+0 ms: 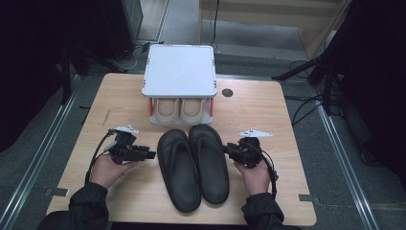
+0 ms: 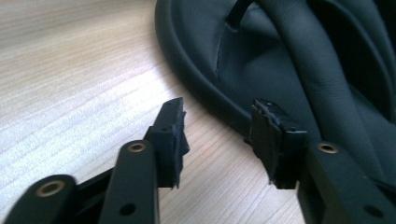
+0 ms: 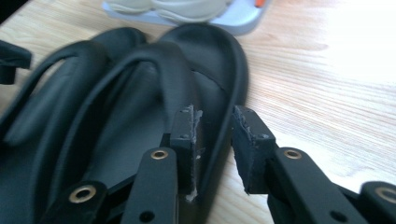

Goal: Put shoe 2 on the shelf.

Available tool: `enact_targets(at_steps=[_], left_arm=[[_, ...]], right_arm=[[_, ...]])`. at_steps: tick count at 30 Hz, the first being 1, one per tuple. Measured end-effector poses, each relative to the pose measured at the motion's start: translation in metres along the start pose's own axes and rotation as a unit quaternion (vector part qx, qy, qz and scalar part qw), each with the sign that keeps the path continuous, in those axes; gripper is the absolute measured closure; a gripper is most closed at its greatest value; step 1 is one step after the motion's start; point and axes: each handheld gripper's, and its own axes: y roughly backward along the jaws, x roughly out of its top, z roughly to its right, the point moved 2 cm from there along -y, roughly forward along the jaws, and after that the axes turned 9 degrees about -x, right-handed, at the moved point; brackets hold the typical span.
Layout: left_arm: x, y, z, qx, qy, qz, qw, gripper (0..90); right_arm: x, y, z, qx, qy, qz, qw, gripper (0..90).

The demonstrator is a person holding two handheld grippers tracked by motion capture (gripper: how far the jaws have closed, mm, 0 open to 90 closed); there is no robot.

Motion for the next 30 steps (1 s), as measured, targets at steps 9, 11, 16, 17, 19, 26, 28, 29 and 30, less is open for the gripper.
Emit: enact_targets(at_steps=[9, 11, 16, 17, 19, 26, 28, 29, 30], left_arm=[[0.001, 0.011, -0.007, 0.008, 0.007, 0.038, 0.9992, 46.5], [0.001, 0.011, -0.007, 0.012, 0.005, 0.037, 0.9992, 45.4], [0.001, 0.01, -0.008, 0.015, 0.0, 0.037, 0.9992, 44.0], [0.001, 0.01, -0.008, 0.017, -0.001, 0.035, 0.9992, 43.9], [0.001, 0.01, -0.008, 0.017, 0.0, 0.036, 0.9992, 43.3], [0.001, 0.01, -0.009, 0.019, 0.005, 0.031, 0.9993, 43.0], [0.001, 0.011, -0.009, 0.02, 0.009, 0.037, 0.9991, 43.4], [0.001, 0.012, -0.009, 0.019, 0.01, 0.042, 0.9989, 43.8], [0.002, 0.013, -0.009, 0.018, 0.011, 0.043, 0.9989, 43.9]], right_arm=[[-0.005, 0.014, -0.025, 0.023, 0.005, 0.023, 0.9995, 62.8], [-0.006, 0.013, -0.033, 0.029, 0.005, 0.023, 0.9993, 60.9], [-0.008, 0.007, -0.048, 0.038, 0.005, 0.032, 0.9988, 57.3], [-0.008, 0.005, -0.051, 0.041, 0.004, 0.03, 0.9987, 56.3], [-0.008, 0.001, -0.058, 0.047, 0.005, 0.026, 0.9985, 54.9], [-0.01, -0.008, -0.073, 0.06, 0.005, 0.019, 0.998, 49.1], [-0.011, -0.011, -0.077, 0.061, 0.004, 0.014, 0.9981, 47.6], [-0.011, -0.013, -0.079, 0.059, 0.005, 0.011, 0.9982, 47.1], [-0.013, -0.017, -0.082, 0.058, 0.009, 0.009, 0.9982, 46.5]])
